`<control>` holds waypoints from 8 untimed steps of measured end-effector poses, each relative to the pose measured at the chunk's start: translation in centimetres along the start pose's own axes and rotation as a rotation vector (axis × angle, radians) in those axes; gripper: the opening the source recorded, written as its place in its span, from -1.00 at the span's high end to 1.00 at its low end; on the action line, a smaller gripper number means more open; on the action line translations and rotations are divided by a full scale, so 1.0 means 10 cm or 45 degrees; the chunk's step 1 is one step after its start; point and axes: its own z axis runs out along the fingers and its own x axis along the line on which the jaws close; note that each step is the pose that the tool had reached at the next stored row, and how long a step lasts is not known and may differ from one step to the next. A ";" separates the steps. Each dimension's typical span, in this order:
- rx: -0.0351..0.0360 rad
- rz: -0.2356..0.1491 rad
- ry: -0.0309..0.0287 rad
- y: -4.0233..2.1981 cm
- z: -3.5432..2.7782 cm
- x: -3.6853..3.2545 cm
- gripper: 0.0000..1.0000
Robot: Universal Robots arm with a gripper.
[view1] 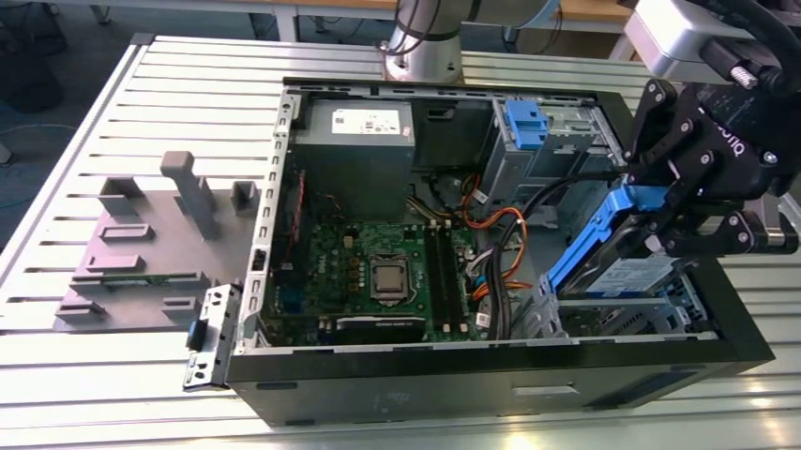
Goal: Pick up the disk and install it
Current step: 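Insert the disk into the insertion slot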
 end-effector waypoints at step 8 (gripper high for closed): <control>0.0000 0.000 -0.0001 -0.001 0.019 0.001 0.27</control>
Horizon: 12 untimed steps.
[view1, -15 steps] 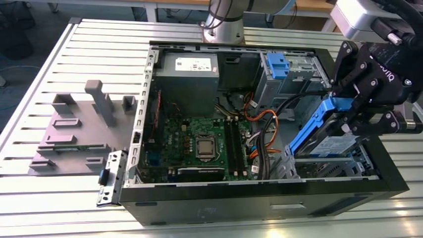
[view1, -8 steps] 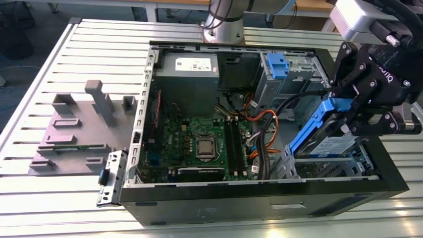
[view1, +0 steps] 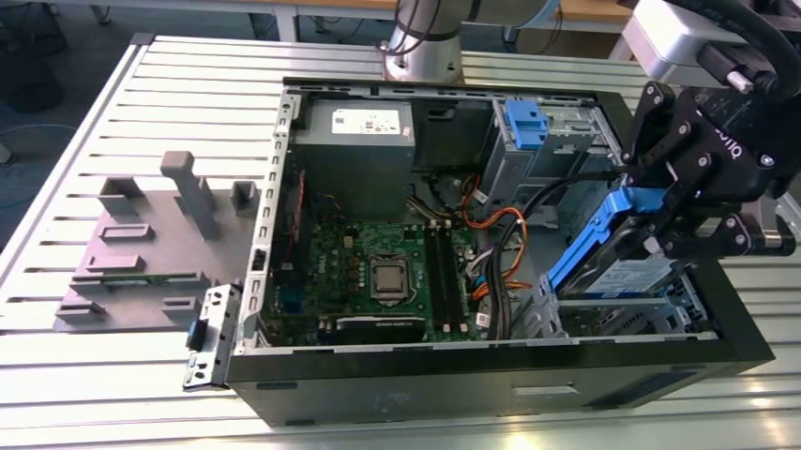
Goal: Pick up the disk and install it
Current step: 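Insert the disk into the insertion slot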
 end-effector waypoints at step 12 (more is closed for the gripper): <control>0.0000 0.000 0.0001 -0.001 0.031 0.001 0.27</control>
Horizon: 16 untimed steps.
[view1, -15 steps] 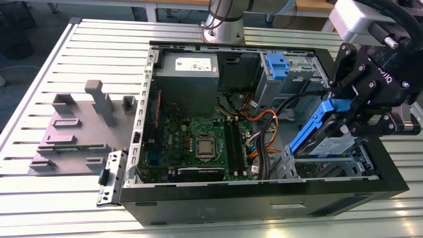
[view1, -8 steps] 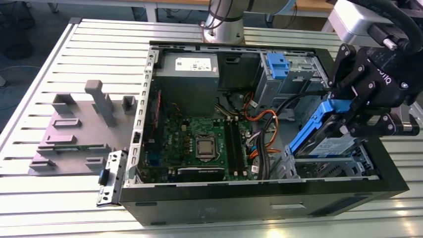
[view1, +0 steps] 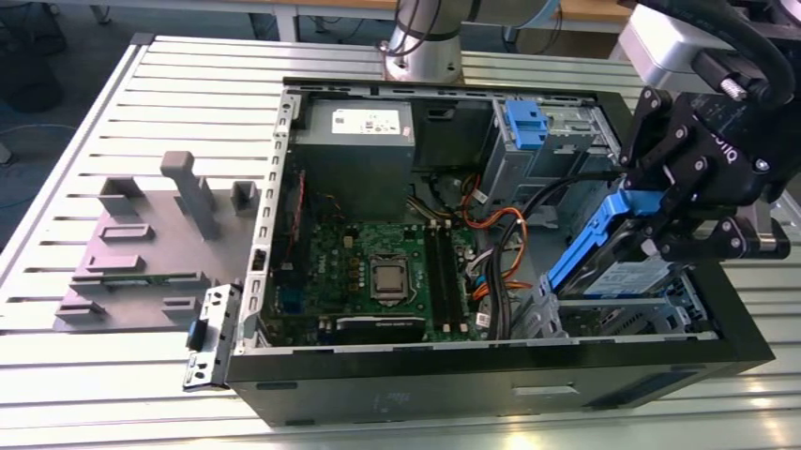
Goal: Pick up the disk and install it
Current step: 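Insert the disk into the insertion slot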
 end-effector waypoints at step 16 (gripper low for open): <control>0.0000 0.000 -0.0001 -0.002 0.042 0.002 0.27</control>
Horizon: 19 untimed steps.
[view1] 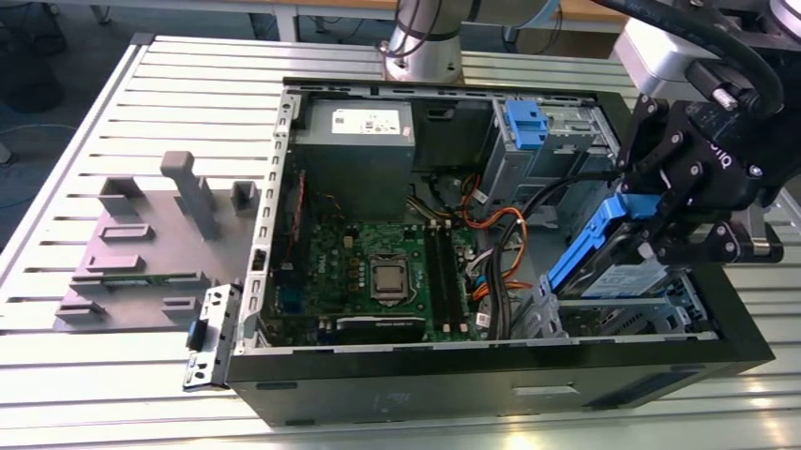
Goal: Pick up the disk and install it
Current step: 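Insert the disk into the insertion slot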
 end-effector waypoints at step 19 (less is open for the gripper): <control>0.0000 0.000 -0.0001 -0.002 0.064 0.002 0.27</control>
